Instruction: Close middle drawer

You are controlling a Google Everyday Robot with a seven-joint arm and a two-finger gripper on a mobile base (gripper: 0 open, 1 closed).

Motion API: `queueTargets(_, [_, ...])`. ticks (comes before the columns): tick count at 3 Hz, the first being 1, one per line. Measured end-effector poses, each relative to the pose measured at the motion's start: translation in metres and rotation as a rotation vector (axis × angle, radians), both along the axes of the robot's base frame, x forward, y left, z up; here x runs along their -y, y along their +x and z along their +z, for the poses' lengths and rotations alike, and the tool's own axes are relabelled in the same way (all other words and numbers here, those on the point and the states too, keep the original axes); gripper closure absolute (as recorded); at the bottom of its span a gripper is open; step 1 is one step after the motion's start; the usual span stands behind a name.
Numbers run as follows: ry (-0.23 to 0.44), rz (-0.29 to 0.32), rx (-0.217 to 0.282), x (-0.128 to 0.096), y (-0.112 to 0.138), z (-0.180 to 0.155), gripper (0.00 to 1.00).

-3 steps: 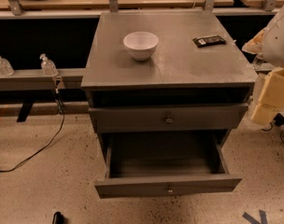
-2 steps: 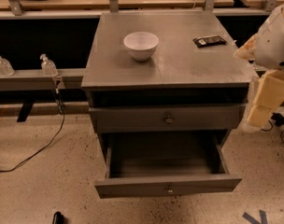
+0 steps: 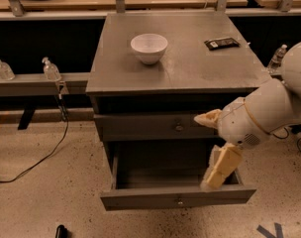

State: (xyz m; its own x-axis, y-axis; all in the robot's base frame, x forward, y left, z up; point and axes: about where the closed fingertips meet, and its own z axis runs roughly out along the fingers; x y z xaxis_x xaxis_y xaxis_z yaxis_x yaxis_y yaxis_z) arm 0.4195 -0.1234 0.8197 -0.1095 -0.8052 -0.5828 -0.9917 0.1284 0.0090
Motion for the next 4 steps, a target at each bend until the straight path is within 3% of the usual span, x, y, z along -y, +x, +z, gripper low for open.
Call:
queueTargets(1, [0.011,-0.020,0.029,-0.006,0.008,0.005,0.00])
queueTargets(2, [0.098,0.016,-0.018,-0.011,0.003,-0.004,0.00])
queueTargets(3, [0.256,0.008,-0.036,0.000,0.012,-0.035,0.00])
queueTargets(4, [0.412,0.003,-0.023,0.017,0.022,-0.084,0.00])
